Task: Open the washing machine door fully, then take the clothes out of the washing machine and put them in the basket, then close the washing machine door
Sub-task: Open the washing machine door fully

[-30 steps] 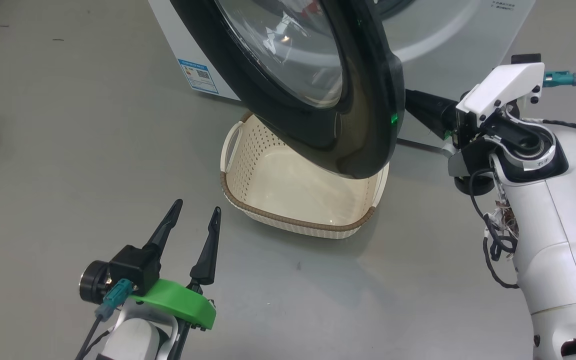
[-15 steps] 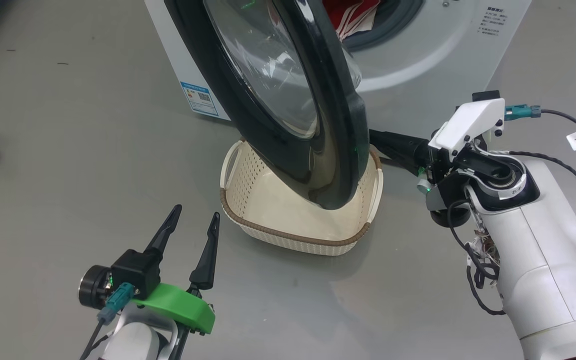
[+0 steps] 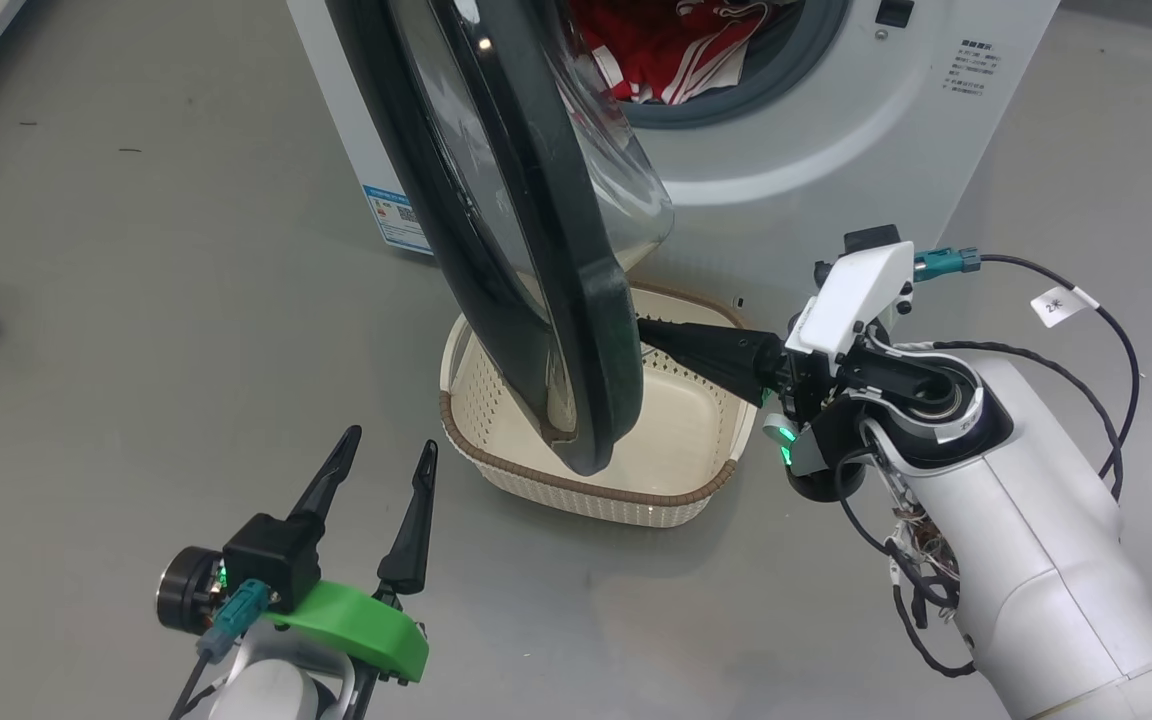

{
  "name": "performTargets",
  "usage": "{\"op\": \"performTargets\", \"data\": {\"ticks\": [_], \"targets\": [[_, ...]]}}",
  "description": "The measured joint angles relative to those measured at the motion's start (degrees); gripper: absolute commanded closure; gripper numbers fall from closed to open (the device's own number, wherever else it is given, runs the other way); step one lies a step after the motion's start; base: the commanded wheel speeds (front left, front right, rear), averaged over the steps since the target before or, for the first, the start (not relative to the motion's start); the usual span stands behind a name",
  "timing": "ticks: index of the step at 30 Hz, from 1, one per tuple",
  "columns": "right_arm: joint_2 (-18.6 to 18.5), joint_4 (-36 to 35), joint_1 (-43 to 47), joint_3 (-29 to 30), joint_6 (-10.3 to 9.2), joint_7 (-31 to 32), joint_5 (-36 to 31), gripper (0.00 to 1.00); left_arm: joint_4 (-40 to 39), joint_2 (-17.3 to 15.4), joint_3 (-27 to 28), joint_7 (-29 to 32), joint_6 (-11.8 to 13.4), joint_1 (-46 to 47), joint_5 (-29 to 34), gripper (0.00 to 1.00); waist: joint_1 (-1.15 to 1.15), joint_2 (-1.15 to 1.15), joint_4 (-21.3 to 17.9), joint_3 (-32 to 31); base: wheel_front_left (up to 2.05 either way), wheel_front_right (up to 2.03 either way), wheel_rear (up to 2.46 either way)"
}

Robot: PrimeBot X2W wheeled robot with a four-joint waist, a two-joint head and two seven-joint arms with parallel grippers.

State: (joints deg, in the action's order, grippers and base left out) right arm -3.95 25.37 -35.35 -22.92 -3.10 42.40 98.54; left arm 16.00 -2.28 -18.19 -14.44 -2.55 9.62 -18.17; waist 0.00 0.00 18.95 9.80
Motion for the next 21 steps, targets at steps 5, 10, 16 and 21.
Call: {"op": "performTargets", "data": {"ticks": [5, 10, 16, 21], "targets": [[0.0, -1.2, 0.6, -2.8, -0.07, -1.2, 1.8, 1.00, -0.1, 0.0, 0.0, 0.0, 0.0, -0.3, 0.0, 0.00, 0.00, 0.00, 0.1, -0.1, 0.00, 0.00, 0.00], [0.0, -2.0, 0.7, -5.3, -0.14, -2.6, 3.2, 1.00, -0.2, 0.0, -0.2, 0.0, 0.0, -0.5, 0.0, 0.00, 0.00, 0.00, 0.4, 0.0, 0.00, 0.00, 0.00], [-0.2, -2.5, 0.8, -6.9, -0.58, -4.7, 4.3, 1.00, -0.2, 0.0, -0.8, 0.0, 0.0, -0.5, 0.0, 0.00, 0.00, 0.00, 1.3, 0.1, 0.00, 0.00, 0.00], [0.0, -2.7, 0.8, -8.5, -0.59, -6.0, 5.5, 1.00, -0.3, 0.0, -0.9, 0.0, 0.0, -0.5, 0.0, 0.00, 0.00, 0.00, 2.1, 0.4, 0.00, 0.00, 0.00]]}}
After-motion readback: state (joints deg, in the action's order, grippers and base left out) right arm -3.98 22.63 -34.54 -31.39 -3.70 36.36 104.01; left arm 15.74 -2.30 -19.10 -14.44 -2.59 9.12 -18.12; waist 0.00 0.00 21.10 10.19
